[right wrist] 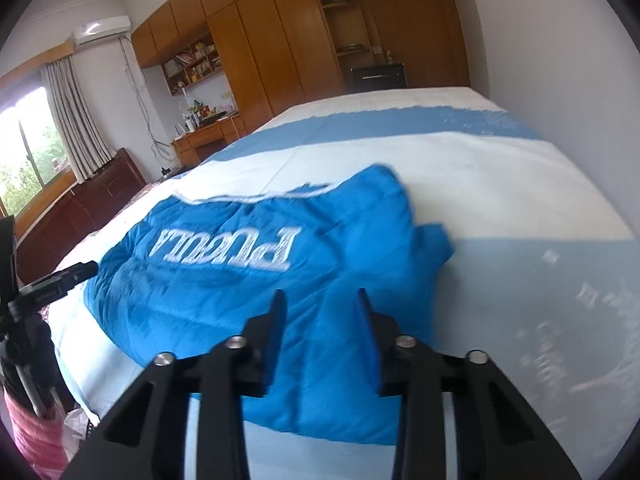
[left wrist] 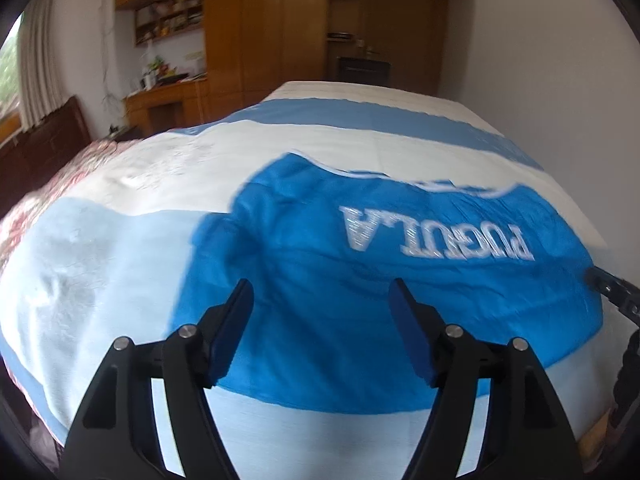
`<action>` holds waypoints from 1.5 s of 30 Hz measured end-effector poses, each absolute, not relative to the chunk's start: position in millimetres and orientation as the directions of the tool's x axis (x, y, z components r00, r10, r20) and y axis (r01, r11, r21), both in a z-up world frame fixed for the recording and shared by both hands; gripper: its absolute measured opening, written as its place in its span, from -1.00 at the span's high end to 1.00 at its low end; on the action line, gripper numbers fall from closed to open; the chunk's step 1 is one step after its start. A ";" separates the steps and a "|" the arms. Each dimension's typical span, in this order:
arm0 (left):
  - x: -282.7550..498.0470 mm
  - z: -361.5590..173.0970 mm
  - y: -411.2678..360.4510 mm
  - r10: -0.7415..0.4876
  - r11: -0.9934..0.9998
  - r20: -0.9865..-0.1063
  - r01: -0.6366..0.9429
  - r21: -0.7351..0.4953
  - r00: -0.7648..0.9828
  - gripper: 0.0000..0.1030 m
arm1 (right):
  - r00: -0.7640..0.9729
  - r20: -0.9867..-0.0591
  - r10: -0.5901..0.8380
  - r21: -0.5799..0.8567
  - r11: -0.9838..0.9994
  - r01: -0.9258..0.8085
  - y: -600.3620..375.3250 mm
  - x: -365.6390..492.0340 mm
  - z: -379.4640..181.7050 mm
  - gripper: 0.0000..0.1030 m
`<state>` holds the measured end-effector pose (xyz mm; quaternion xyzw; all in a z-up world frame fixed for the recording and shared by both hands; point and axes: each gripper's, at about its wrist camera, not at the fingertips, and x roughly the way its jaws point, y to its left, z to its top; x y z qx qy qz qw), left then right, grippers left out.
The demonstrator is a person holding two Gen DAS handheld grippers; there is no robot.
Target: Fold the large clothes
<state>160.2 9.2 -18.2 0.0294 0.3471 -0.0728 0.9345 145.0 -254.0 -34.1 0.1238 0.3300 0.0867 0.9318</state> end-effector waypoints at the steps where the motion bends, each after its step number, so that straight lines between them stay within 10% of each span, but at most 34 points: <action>1: 159.2 -22.8 4.0 -0.111 0.986 -0.656 0.164 0.020 0.747 -0.35 | 0.763 -0.599 0.243 0.288 0.954 -0.078 -251.3 145.4 -37.8 0.60; 45: 119.8 -41.0 68.5 -0.009 0.996 -0.742 -0.060 -0.066 0.670 -0.51 | 0.681 -0.694 0.235 0.243 0.966 -0.086 -247.3 164.4 -70.5 0.69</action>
